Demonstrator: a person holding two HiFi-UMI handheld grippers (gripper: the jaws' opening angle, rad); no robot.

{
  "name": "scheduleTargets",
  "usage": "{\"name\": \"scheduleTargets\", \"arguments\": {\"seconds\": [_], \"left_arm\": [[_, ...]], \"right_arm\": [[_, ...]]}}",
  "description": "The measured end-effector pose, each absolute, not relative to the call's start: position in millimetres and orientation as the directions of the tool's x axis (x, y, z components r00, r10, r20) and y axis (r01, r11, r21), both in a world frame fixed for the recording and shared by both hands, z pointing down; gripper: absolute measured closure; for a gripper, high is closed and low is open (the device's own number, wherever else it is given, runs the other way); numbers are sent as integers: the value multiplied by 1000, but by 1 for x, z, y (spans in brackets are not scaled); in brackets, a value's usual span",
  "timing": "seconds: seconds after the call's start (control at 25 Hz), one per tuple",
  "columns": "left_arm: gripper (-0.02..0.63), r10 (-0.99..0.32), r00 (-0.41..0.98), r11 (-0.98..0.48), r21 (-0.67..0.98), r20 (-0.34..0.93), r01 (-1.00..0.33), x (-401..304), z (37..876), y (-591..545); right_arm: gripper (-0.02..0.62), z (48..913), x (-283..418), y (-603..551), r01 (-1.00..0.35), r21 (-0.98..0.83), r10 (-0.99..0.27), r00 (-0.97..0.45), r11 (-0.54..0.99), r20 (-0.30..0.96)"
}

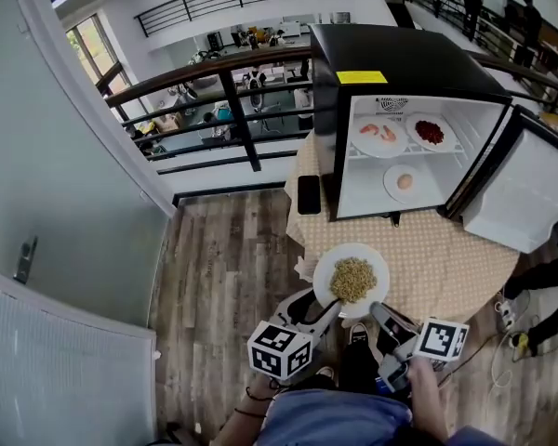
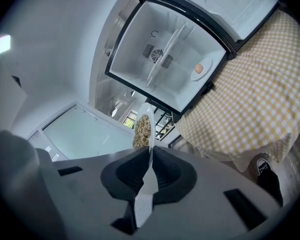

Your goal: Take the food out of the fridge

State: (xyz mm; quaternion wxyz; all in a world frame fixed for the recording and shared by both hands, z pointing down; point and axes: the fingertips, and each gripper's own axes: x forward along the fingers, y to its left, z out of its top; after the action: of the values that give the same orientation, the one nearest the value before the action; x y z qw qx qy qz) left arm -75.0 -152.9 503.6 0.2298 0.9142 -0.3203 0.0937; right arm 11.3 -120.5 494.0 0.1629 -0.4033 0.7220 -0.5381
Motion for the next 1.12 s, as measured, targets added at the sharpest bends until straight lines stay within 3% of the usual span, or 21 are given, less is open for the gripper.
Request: {"name": "scheduleTargets", "arguments": {"seconds": [0.2,0.48,0.64,0.84,1.12], "left_arm": [[388,-521,796,-701,377,309,-605,-89,503,-127],[388,-514,807,-703,396,289,-590,-103,499,-110],[388,-517,811,-701,408,275,-585,-109,498,-106],[388,-544,798,-679,423,261,-601,-118,495,-104],[388,-601,754,-630,422,266,-652,-121,492,-86]], "right_arm": [[568,506,12,-87,-548,-836,-767,-549,30,333],[568,502,-2,-68,-570,-821,-768,-525,-2,367],[567,493,-15,-67,-532,-846,-764,-562,39,317],[566,499,-14,-67,-592,-805,-730,-565,34,385],[564,486,-29,-56,-483,-870,-696,-659,100,285]]}}
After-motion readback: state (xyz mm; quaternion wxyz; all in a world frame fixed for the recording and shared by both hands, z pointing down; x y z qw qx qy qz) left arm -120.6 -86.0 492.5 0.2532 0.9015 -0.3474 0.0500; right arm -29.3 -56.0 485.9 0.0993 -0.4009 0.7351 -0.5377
